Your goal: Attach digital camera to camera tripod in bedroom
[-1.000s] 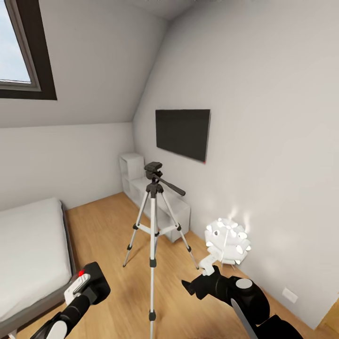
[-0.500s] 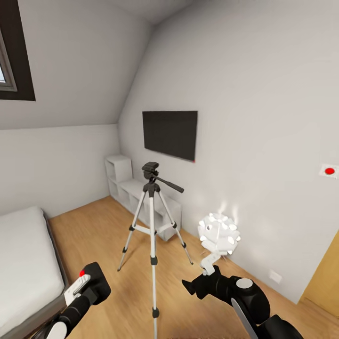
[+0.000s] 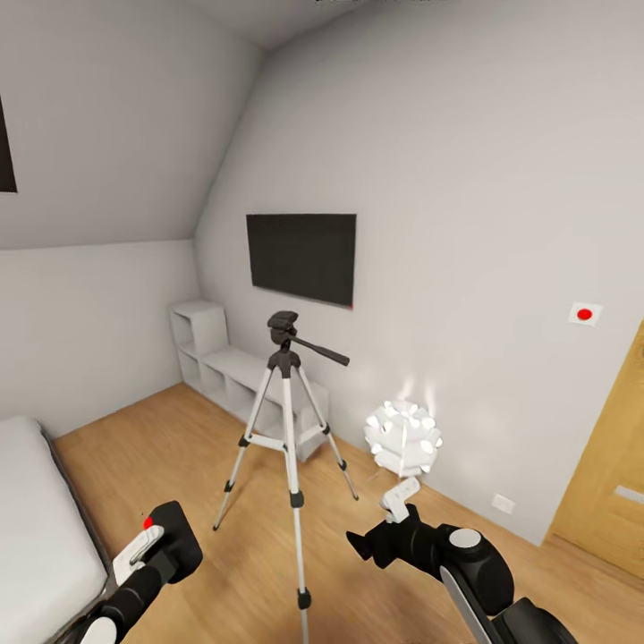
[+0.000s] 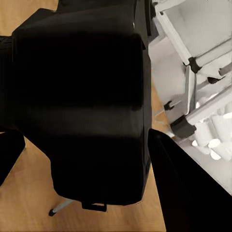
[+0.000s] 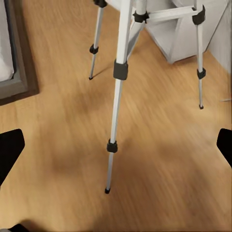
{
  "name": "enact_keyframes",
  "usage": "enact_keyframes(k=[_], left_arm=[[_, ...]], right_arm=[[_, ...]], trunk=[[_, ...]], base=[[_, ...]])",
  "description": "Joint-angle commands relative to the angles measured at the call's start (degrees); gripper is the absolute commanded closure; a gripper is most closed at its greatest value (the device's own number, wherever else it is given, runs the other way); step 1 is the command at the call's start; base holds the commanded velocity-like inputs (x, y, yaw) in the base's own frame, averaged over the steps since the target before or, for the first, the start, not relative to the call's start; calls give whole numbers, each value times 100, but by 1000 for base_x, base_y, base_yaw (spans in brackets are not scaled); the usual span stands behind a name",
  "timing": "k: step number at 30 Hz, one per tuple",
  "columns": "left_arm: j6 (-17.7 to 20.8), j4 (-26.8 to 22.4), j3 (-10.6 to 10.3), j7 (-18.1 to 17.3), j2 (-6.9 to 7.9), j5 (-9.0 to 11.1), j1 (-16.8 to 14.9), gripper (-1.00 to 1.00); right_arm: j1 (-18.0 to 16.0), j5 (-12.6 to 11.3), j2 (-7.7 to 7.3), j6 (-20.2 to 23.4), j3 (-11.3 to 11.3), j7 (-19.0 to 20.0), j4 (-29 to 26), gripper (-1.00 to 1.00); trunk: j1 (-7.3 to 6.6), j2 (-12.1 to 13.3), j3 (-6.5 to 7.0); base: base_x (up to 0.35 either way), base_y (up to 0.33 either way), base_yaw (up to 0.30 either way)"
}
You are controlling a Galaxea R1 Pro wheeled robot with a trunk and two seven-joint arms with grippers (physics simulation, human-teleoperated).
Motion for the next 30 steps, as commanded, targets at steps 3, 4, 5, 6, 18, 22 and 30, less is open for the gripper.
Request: enact_keyframes(k=[3,4,5,6,18,22,30], left_arm=[[28,-6,377,6,26,79,51,100],[29,-7,476,-9,23,83,60,100],[29,-6,559,-31,20,85,68,100],[31,4,786,-165,9,74,87,100],[31,32,904,-239,5,64,96,100],[31,32,908,-245,5,59,97,100],[31,35,909,-248,7,54,97,100]], right_arm=[[-5,-43,-17,28,4,-19,-4,-100],[-5,-43,-20,27,4,-19,-4,-100],[-5,-43,-22,27,4,-19,-4,-100],[-5,-44,-28,26,3,-19,-4,-100],[-5,-44,-31,25,3,-19,-4,-100],[-5,-43,-30,25,3,-19,-4,-100],[-7,-43,-28,25,3,-19,-4,-100]], trunk=[[3,-5,9],[3,-5,13],[3,-5,17],[3,-5,20],[3,-5,67],[3,-5,83],[3,-5,115]], base=[[-1,325,-252],[0,325,-252],[0,325,-252],[0,325,-252],[0,325,-252],[0,325,-252],[0,325,-252]])
